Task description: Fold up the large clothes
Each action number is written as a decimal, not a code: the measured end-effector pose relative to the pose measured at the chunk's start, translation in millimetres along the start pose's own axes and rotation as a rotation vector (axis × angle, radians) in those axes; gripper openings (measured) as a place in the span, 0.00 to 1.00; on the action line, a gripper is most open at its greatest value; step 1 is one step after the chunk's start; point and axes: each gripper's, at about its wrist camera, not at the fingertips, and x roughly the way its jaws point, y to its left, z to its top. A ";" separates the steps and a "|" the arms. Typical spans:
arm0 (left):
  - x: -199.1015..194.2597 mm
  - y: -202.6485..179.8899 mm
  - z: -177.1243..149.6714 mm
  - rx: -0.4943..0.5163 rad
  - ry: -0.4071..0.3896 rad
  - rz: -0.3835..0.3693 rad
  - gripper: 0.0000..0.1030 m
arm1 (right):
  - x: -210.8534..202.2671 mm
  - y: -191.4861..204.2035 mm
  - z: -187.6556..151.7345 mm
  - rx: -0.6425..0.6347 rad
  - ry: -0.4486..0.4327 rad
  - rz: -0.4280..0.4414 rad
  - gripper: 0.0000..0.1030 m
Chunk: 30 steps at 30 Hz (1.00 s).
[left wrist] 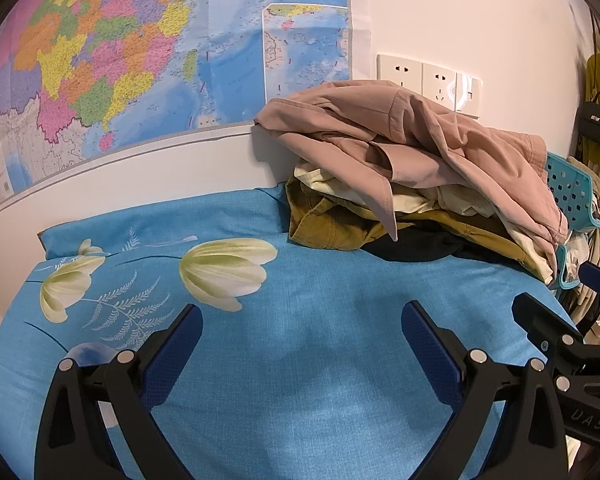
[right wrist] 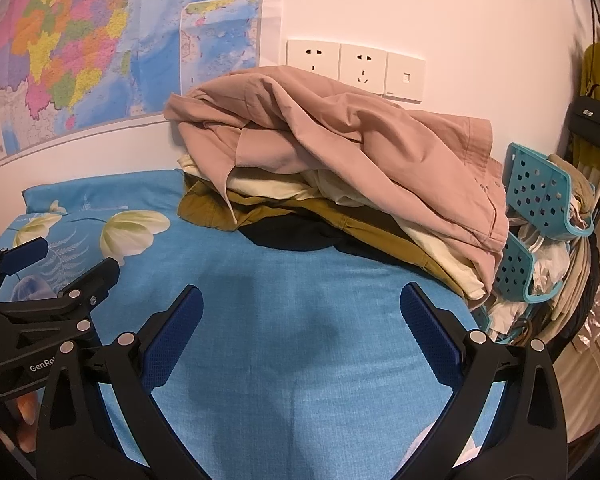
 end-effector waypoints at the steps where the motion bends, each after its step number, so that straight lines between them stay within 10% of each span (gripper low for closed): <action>1: 0.0 0.0 0.0 -0.001 0.000 0.000 0.93 | -0.2 -0.1 0.1 0.000 -0.001 -0.002 0.95; 19: 15.5 4.4 7.2 -0.022 0.030 -0.025 0.93 | 6.0 1.3 15.5 -0.060 -0.024 0.013 0.95; 30: 61.1 18.6 24.9 -0.031 0.077 -0.019 0.93 | 55.1 22.7 106.1 -0.280 -0.115 0.057 0.95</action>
